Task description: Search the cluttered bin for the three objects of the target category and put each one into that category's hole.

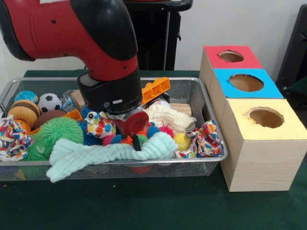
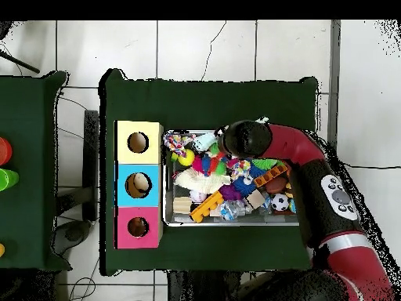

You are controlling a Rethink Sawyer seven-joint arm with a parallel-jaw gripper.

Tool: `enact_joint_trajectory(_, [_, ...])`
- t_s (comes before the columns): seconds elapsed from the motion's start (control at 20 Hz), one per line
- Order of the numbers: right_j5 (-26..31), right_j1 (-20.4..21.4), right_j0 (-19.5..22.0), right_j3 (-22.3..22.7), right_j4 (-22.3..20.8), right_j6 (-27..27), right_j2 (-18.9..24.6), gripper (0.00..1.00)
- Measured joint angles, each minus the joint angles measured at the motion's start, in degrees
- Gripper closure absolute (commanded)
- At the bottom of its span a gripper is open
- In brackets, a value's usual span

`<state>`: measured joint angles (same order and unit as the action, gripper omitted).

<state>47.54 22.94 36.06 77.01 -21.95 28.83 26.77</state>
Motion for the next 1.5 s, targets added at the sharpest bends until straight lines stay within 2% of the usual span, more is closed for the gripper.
enact_joint_trajectory(0.2, [3.0,2.3,-1.2,0.0,1.6,0.0,-0.4,0.0])
enact_joint_trajectory(0.65, [18.5,9.6,-5.6,-1.6,6.6,0.0,-0.8,0.0])
enact_joint_trajectory(0.8, [19.4,11.1,-6.2,-2.0,7.5,0.0,-0.8,0.0])
enact_joint_trajectory(1.1, [15.6,10.7,-5.9,-2.8,7.5,0.0,-0.9,0.0])
enact_joint_trajectory(1.5, [10.1,6.6,-5.0,-4.2,7.5,0.0,-0.9,0.0])
